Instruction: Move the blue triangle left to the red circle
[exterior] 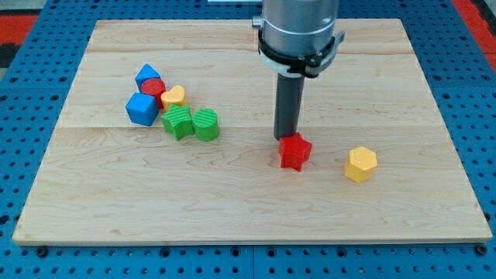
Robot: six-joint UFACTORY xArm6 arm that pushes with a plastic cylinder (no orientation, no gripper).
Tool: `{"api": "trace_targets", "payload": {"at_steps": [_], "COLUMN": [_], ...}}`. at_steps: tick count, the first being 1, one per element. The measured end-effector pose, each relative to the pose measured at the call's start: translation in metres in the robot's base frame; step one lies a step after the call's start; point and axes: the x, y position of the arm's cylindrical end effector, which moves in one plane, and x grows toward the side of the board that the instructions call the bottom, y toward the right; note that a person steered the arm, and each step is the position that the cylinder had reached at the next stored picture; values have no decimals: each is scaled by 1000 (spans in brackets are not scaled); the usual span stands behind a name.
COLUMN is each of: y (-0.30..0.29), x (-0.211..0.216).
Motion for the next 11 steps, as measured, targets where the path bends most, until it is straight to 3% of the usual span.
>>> {"api": "trace_targets", "payload": {"at_steps": [2, 3, 5, 6, 7, 8, 9, 10, 11], "y": [8, -11, -247, -253, -296, -308, -271, -287, -317], "x": [-18, -101, -128, -176, -189, -147, -108, -97, -131]}}
